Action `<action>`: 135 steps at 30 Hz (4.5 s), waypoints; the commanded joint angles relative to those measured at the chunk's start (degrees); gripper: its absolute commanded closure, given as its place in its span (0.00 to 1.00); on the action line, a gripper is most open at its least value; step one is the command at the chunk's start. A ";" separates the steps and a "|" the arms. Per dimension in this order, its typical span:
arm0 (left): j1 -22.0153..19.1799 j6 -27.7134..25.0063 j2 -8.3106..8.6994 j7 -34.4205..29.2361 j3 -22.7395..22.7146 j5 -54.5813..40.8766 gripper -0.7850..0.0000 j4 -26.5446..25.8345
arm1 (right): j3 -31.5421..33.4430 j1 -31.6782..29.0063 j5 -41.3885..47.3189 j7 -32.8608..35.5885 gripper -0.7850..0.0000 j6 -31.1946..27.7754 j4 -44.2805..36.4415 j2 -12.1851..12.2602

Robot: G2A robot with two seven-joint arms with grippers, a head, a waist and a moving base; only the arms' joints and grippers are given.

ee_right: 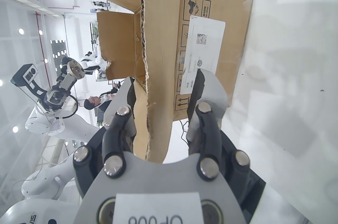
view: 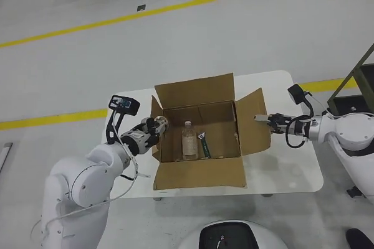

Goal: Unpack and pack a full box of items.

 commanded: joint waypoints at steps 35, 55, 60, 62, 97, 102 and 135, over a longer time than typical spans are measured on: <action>-14.34 -3.09 -3.32 5.29 25.02 -0.26 1.00 11.26 | 13.41 -13.93 -16.80 -13.62 1.00 0.60 -25.82 2.98; -30.11 -5.44 -11.83 9.23 46.50 7.05 1.00 39.90 | 12.68 -12.94 -12.72 -12.95 1.00 0.39 -22.14 2.73; -32.89 -4.96 -14.38 9.87 49.52 7.37 1.00 44.86 | 12.00 -12.30 -12.77 -12.18 1.00 0.52 -21.42 2.71; -33.81 -4.97 -15.23 9.49 50.22 7.23 1.00 46.85 | 11.63 -11.99 -12.90 -11.79 1.00 0.56 -21.12 2.71; -17.72 -3.87 -9.93 1.19 21.67 19.08 0.00 14.59 | -0.58 0.31 5.81 -0.68 0.68 -0.45 2.60 0.27; -12.46 -3.78 -8.79 0.07 16.29 21.75 0.00 9.34 | -3.94 3.38 4.80 -1.09 1.00 -0.61 6.48 -0.46; -9.91 -5.32 -8.25 -0.84 12.77 21.64 0.00 5.66 | 6.68 1.34 -3.96 5.81 1.00 -2.13 5.36 3.61</action>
